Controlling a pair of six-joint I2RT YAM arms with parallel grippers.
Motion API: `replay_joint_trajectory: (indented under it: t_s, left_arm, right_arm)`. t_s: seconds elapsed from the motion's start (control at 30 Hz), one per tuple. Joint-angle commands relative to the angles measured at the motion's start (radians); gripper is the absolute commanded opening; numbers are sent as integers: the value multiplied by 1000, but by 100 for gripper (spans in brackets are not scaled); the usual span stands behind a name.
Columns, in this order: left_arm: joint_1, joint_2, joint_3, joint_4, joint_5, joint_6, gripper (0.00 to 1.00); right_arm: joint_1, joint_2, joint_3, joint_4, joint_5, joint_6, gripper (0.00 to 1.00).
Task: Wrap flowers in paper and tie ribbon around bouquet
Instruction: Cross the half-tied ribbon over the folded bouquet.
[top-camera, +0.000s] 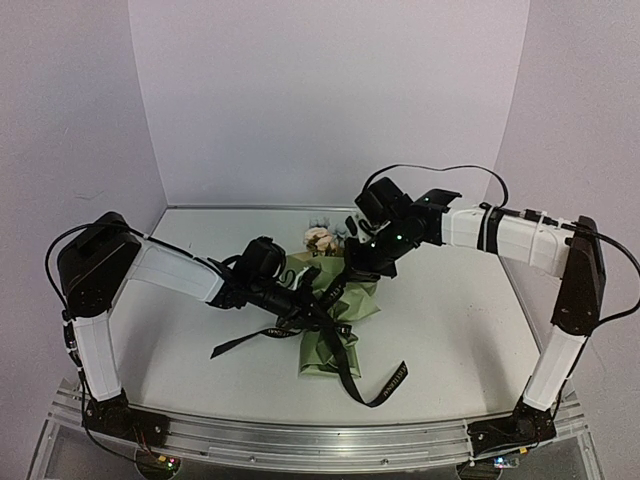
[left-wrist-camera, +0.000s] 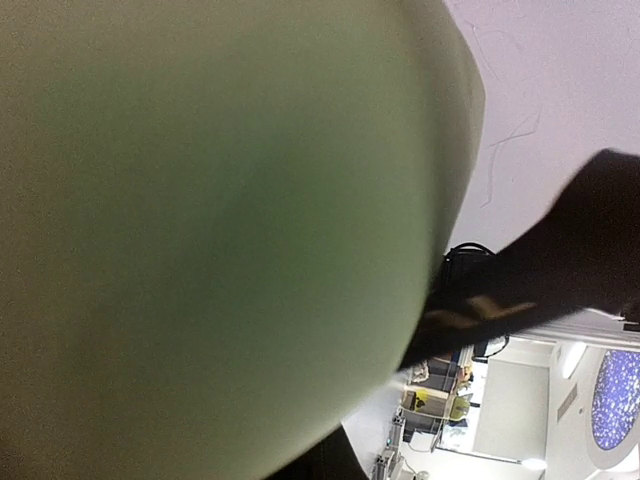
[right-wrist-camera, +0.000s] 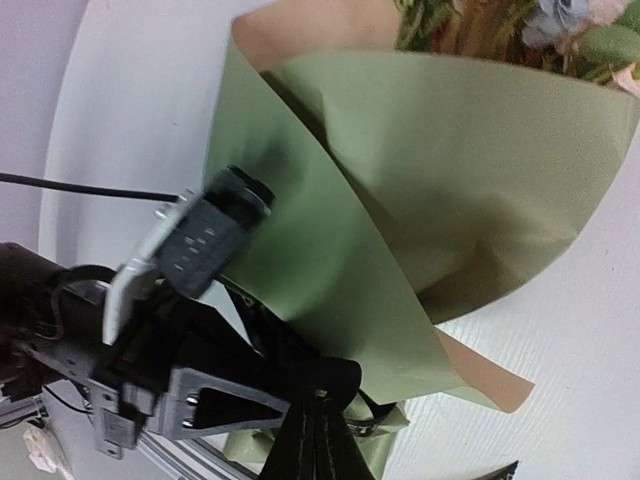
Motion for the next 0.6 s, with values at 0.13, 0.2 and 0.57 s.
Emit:
replay_joint_trajectory:
  t_s: [0.13,0.2,0.57]
  left_arm:
    - [9,-43,-30,30,-44,22,6]
    - [8,-39,-22,30,-35,28,14]
    - [-5,-169,-72,-12,-11,115,48]
  right_arm:
    - [43,15,91,-12,-13,-9,0]
    - [55,-8,63,-12,-4,-6,0]
    - [64,-58,-8,-10,19,-2,0]
